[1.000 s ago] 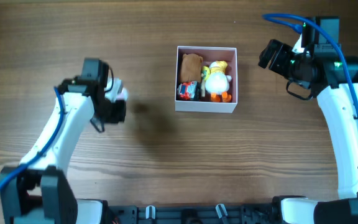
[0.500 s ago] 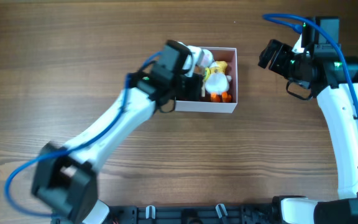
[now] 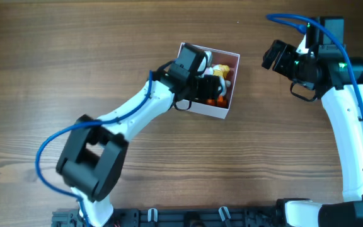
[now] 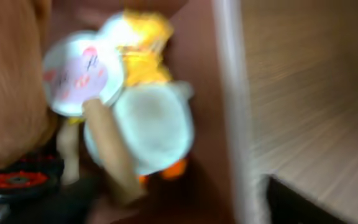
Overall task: Pack container
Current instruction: 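Place the pig rattle into the box with the left gripper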
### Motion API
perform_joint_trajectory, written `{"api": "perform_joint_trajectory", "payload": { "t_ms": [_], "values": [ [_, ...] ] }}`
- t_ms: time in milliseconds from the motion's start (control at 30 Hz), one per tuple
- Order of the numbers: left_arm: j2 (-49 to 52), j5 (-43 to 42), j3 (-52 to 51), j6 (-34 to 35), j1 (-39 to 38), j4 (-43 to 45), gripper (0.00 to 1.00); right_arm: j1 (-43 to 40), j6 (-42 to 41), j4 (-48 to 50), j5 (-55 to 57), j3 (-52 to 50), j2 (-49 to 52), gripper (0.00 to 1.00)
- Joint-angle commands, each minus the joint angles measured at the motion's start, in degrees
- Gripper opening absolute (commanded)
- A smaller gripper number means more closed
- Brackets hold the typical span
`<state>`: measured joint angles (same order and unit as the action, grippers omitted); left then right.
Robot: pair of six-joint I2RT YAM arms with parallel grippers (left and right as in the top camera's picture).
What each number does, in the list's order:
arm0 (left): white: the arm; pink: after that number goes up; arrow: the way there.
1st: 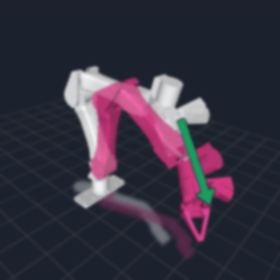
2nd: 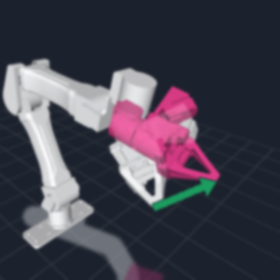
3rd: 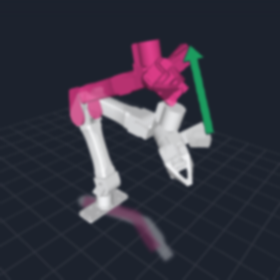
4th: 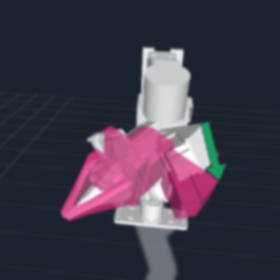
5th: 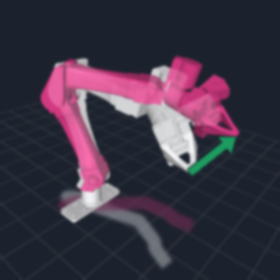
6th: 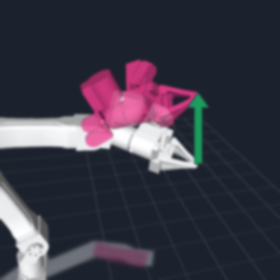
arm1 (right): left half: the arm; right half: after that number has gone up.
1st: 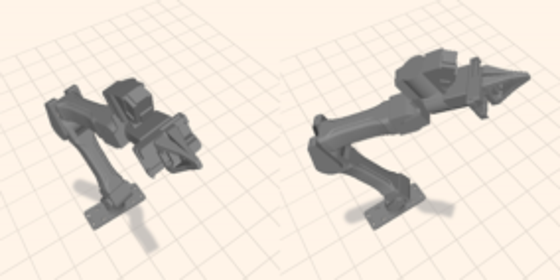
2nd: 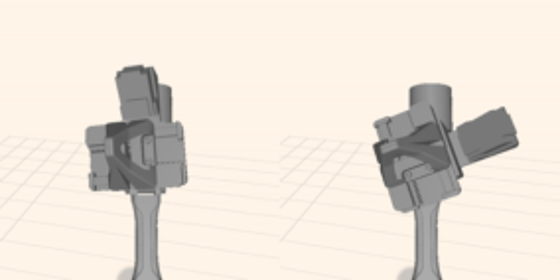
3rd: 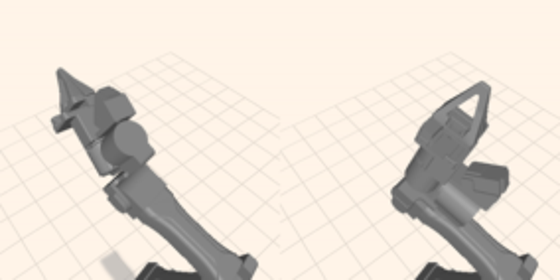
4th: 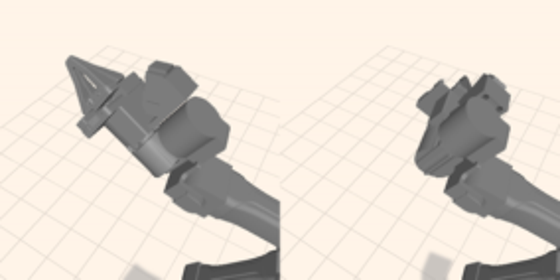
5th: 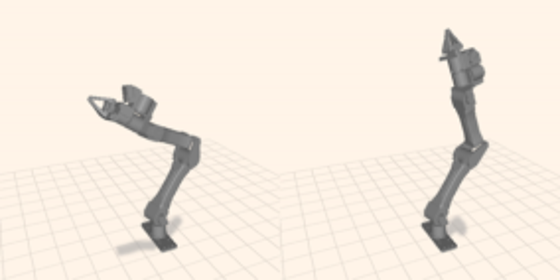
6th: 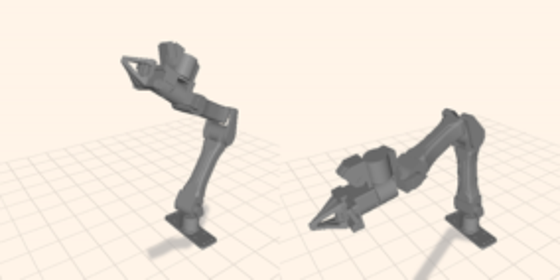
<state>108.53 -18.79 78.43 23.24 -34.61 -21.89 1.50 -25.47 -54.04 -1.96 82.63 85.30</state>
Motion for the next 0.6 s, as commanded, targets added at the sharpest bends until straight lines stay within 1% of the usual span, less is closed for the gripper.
{"api": "perform_joint_trajectory", "payload": {
  "t_ms": [0,67,167,233,300,333,367,400,433,467,500,567],
  "values": [
    [-9.2,4.8,4.4,-0.1,0.1,-3.9,0.99,-0.1,-0.4,0.0,-0.7,-0.3,0.7,1.0],
    [-14.1,15.0,5.3,-0.3,0.2,-10.5,1.0,-0.1,-0.4,0.0,-0.7,-0.3,0.7,1.0],
    [-19.5,25.3,5.3,-0.9,1.2,-19.3,1.0,-0.1,-0.4,0.0,-0.7,-0.3,0.7,1.0],
    [-22.4,28.4,5.2,-6.8,3.1,-27.1,1.0,-0.1,-0.4,0.0,-0.7,-0.3,0.7,1.0],
    [-22.7,28.5,5.2,-10.8,4.7,-32.2,1.0,-0.1,-0.4,0.0,-0.7,-0.3,0.7,1.0],
    [-21.9,28.5,4.6,-12.8,6.0,-34.3,0.82,-0.1,-0.4,0.0,-0.7,-0.3,0.7,1.0],
    [-20.5,28.3,3.2,-13.8,7.2,-34.6,0.6,-0.1,-0.4,0.0,-0.7,-0.3,0.7,1.0],
    [-19.3,28.3,2.0,-13.9,7.9,-34.0,0.4,-0.1,-0.4,0.0,-0.7,-0.3,0.7,1.0],
    [-17.6,28.3,0.7,-13.9,8.7,-32.7,0.28,-0.1,-0.4,0.0,-0.7,-0.3,0.7,1.0],
    [-16.1,28.3,-0.3,-13.9,9.2,-31.0,0.13,-0.1,-0.4,0.0,-0.7,-0.3,0.7,1.0],
    [-14.5,28.3,-1.0,-13.9,9.7,-29.2,0.04,-0.1,-0.4,0.0,-0.7,-0.3,0.7,1.0],
    [-9.0,28.3,-1.5,-13.9,10.3,-25.4,0.04,-0.1,-0.4,0.0,-0.7,-0.3,0.7,1.0]
  ]
}}
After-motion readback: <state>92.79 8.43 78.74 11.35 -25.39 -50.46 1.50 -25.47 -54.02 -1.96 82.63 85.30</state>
